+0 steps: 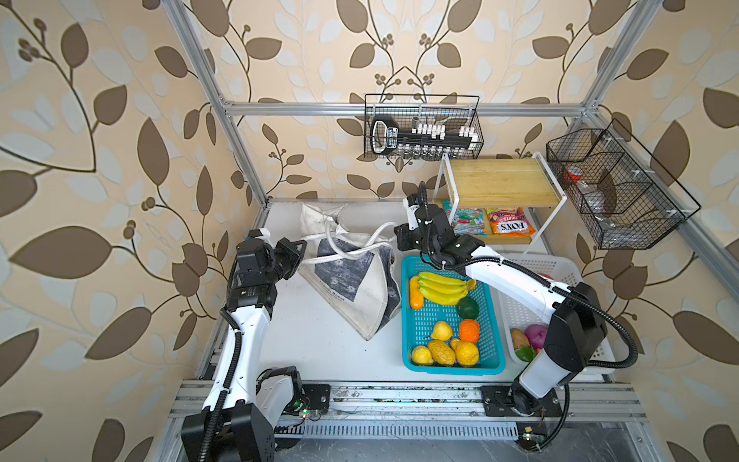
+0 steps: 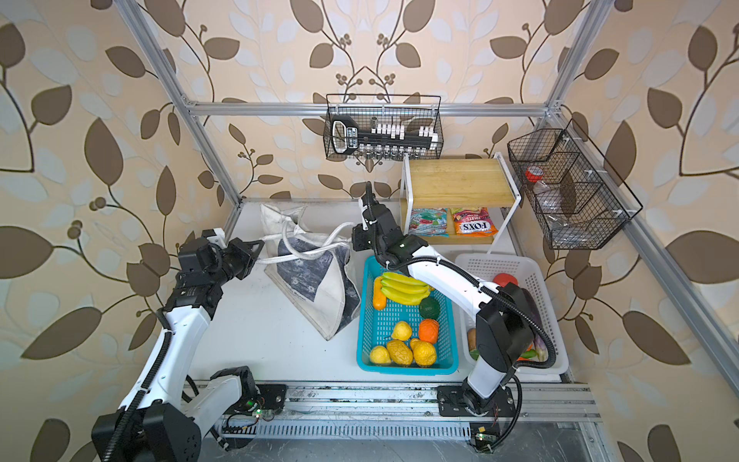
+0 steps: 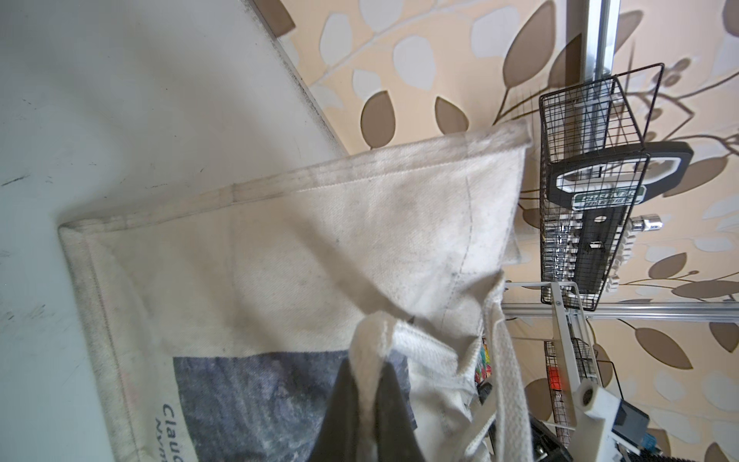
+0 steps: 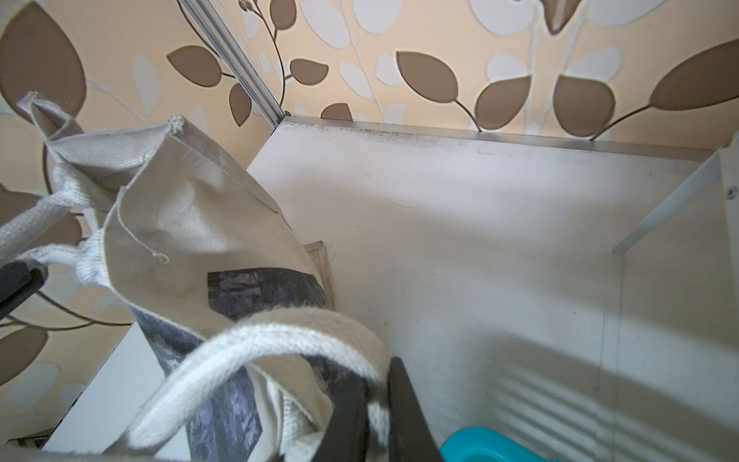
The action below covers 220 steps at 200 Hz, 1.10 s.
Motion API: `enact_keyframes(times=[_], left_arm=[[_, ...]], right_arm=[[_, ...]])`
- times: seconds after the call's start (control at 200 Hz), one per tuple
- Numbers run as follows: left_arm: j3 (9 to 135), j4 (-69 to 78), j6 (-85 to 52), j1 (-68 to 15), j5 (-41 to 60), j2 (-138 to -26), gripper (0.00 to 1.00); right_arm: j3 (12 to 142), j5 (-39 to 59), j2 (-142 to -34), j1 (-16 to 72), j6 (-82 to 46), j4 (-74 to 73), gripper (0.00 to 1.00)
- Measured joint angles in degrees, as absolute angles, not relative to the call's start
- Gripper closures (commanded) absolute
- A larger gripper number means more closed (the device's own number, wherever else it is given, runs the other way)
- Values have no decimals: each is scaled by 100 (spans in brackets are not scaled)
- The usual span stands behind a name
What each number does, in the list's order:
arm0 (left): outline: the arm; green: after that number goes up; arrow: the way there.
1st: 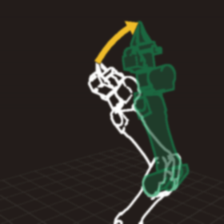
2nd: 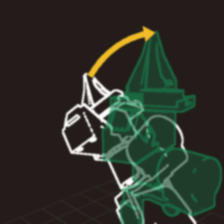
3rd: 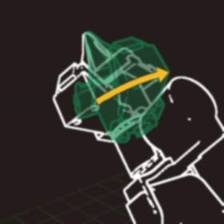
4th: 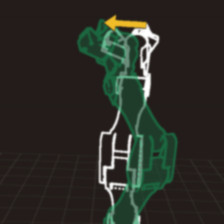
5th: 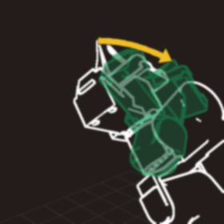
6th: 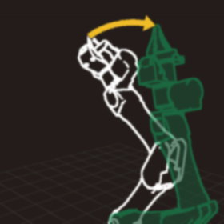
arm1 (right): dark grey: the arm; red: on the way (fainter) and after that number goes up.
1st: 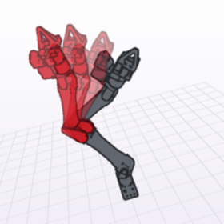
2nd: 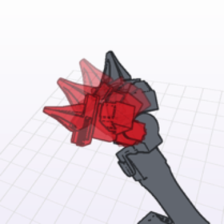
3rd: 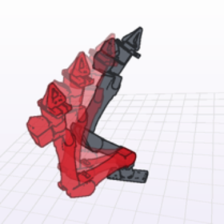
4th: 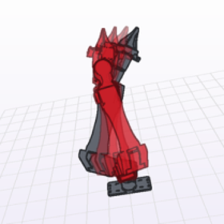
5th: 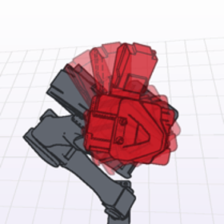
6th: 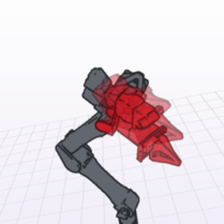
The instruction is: Place the food into the grocery bag and tie it
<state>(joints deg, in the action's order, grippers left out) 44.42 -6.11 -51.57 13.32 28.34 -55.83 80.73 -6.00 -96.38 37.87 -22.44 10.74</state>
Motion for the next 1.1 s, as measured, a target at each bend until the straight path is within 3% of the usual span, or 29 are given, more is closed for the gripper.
enact_keyframes(times=[0.065,0.25,0.43,0.65,0.73,0.79,0.915,0.955,1.1], left_arm=[[4445,-572,-5172,1363,2805,-5581,70],[4447,-607,-5190,1468,2650,-5527,59],[4462,-666,-5124,1470,2541,-5468,26],[4617,-952,-5089,1470,2335,-5393,18],[4644,-1079,-4984,1470,2202,-5341,8],[4735,-1284,-4904,1470,2102,-5308,2],[5175,-1776,-4606,1470,1837,-5293,1],[5319,-1918,-4488,1470,1732,-5273,1],[5586,-2320,-4077,1470,1446,-4958,1]], right_arm=[[8079,-639,-9616,3806,-2163,1114,68],[8270,-731,-9441,3913,-1988,1393,53],[8348,-934,-9174,4150,-1962,1669,42],[8324,-1251,-8770,4156,-1968,1848,39],[8228,-1315,-8571,4158,-1994,1841,16],[8117,-1334,-8370,4158,-1962,1844,13],[7865,-1424,-7839,4156,-1879,1852,10],[7765,-1461,-7627,4156,-1848,1863,0],[7413,-1559,-6803,4023,-1732,1951,0]])
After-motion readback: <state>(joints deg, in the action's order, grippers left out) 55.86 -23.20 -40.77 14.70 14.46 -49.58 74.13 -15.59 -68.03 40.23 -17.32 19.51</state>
